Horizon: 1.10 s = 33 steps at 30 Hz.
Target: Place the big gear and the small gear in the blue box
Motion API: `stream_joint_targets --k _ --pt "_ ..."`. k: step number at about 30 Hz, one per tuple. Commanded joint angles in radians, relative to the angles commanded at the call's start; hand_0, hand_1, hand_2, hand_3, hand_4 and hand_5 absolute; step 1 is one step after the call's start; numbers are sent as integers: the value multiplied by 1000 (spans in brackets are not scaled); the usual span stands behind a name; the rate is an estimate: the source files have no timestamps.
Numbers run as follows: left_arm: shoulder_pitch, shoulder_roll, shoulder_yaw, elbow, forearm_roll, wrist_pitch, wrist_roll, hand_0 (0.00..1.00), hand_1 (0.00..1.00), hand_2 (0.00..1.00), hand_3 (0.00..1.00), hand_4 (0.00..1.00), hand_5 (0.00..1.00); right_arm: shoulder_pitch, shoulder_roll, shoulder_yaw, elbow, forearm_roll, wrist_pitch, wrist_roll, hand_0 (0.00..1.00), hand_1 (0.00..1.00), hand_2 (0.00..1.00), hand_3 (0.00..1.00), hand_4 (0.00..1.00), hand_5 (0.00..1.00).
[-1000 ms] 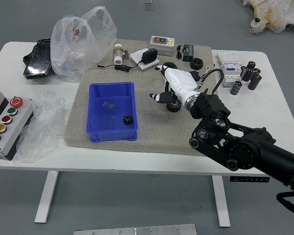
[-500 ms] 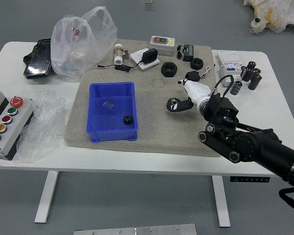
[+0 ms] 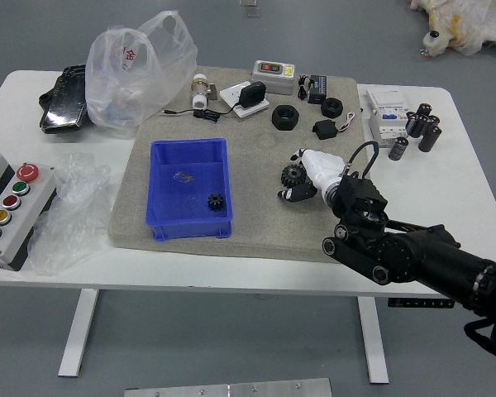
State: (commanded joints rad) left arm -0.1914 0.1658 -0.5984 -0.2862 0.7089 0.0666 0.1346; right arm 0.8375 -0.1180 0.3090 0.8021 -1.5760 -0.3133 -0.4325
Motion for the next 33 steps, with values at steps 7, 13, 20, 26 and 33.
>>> stream_joint_targets --k 7,13,20,26,33 --pt "-1 0 6 0 -6 0 -4 680 461 527 734 674 293 -3 -10 6 15 -51 -15 -19 499 419 355 504 306 2" --pt "-2 -1 10 0 -12 1 -6 680 465 527 734 674 294 -8 -38 65 85 -105 -39 -9 495 413 345 470 293 2" --pt "1 -1 5 0 -8 2 -4 680 465 527 735 673 295 -11 -83 172 253 -91 -91 66 533 422 342 459 295 2" --pt "-1 -1 5 0 -8 2 -4 680 465 527 735 673 295 -17 -79 206 409 129 -143 267 519 433 348 466 302 2" --pt "0 -2 -3 -1 -2 2 2 680 465 527 735 674 296 -34 -50 146 475 393 -70 501 465 417 352 465 316 2"
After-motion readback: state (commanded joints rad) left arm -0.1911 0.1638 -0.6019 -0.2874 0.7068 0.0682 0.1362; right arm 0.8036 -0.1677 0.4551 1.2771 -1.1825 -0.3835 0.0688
